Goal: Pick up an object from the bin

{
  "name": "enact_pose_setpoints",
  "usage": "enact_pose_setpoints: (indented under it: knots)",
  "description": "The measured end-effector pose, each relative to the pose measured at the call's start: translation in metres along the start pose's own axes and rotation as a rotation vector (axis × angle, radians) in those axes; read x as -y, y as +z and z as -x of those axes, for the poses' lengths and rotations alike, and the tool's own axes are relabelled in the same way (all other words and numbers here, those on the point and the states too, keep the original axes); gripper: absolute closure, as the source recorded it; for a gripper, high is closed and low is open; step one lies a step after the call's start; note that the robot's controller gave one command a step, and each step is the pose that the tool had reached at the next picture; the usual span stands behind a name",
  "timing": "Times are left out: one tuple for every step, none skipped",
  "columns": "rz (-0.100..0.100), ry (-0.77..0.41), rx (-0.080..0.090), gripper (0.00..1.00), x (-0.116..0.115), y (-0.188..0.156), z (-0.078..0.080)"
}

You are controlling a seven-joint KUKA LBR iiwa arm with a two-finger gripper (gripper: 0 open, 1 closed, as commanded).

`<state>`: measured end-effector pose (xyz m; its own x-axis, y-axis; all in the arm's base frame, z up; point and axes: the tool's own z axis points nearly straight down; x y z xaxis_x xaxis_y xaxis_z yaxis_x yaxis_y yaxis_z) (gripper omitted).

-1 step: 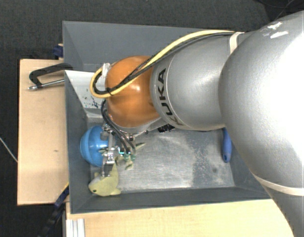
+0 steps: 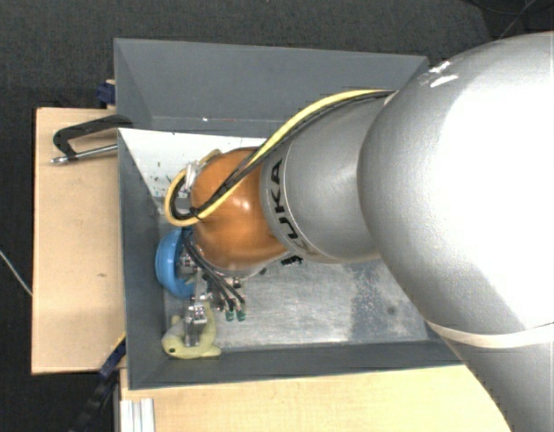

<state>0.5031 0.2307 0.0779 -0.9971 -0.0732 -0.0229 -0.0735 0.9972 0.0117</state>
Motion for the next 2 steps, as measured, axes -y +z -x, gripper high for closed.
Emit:
enact_pose_setpoints:
  knots:
    - [-0.003,-0.002,-0.017,1.00,-0.001,-0.001,-0.004]
    - [-0.006,-0.076,-0.010,1.00,0.004,-0.143,-0.001]
